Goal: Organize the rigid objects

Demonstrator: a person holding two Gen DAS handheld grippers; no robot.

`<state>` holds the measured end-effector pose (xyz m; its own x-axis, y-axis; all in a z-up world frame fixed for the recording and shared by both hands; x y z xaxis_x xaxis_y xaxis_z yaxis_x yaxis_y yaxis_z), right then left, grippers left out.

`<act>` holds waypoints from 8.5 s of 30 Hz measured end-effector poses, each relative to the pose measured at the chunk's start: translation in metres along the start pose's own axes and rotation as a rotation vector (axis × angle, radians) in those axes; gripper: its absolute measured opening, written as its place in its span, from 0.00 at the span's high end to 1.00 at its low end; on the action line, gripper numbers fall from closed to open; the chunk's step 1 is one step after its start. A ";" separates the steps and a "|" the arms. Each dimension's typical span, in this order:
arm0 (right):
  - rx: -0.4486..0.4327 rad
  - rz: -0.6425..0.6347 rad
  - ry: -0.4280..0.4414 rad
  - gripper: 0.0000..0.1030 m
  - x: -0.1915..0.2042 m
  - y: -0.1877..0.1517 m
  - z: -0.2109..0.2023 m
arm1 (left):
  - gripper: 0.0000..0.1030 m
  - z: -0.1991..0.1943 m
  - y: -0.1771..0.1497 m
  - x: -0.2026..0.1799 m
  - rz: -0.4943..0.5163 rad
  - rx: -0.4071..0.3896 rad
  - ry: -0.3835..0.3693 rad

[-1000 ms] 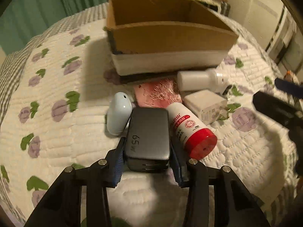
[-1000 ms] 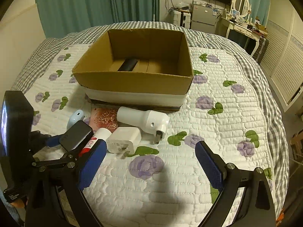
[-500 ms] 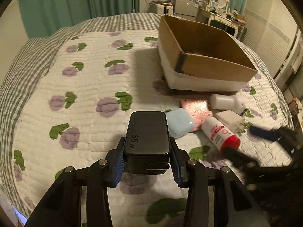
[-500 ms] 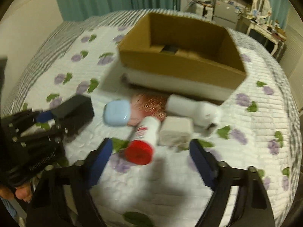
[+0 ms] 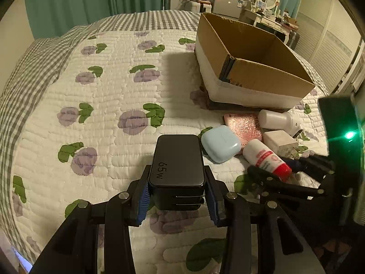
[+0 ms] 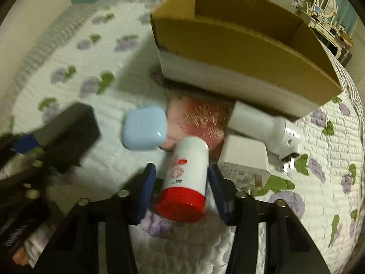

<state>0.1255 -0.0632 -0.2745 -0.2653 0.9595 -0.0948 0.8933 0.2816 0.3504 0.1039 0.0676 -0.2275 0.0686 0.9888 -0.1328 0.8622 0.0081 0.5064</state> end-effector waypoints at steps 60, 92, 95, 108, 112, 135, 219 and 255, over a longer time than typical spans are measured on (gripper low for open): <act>-0.305 0.142 -0.022 0.65 -0.167 0.211 -0.020 | 0.59 0.093 0.201 -0.115 0.169 -0.011 -0.040; -0.564 0.158 -0.131 0.00 -0.142 0.110 -0.263 | 0.33 -0.142 0.145 -0.071 0.098 -0.270 0.045; -0.536 0.163 -0.119 0.00 -0.134 0.092 -0.245 | 0.33 -0.131 0.127 -0.061 0.079 -0.260 0.056; -0.288 0.155 -0.076 0.00 -0.097 0.029 -0.096 | 0.33 -0.029 0.045 -0.032 0.050 -0.077 0.061; -0.229 0.139 -0.055 0.00 -0.087 0.020 -0.066 | 0.33 -0.005 0.035 -0.025 0.052 -0.038 0.071; -0.070 0.172 -0.018 0.48 -0.090 0.019 0.009 | 0.33 0.053 0.012 -0.043 0.086 0.121 0.012; -0.420 0.186 0.053 0.50 -0.155 0.216 -0.092 | 0.43 0.052 0.212 -0.121 0.198 -0.077 -0.036; -0.450 0.268 -0.013 0.11 -0.197 0.221 -0.147 | 0.36 -0.019 0.220 -0.135 0.217 -0.124 0.012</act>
<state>0.3220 -0.1916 -0.0416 -0.0418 0.9982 0.0422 0.6839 -0.0021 0.7296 0.2744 -0.0609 -0.0819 0.2388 0.9711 0.0007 0.7597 -0.1872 0.6228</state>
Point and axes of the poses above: each gripper's, at about its wrist camera, not at the fingertips, and z roughly the way its jaws point, x to its left, y to its top, the point moved 10 cm from there along z, roughly the way its jaws point, and after that the axes turned 6 degrees about -y, right-handed, at the moved point
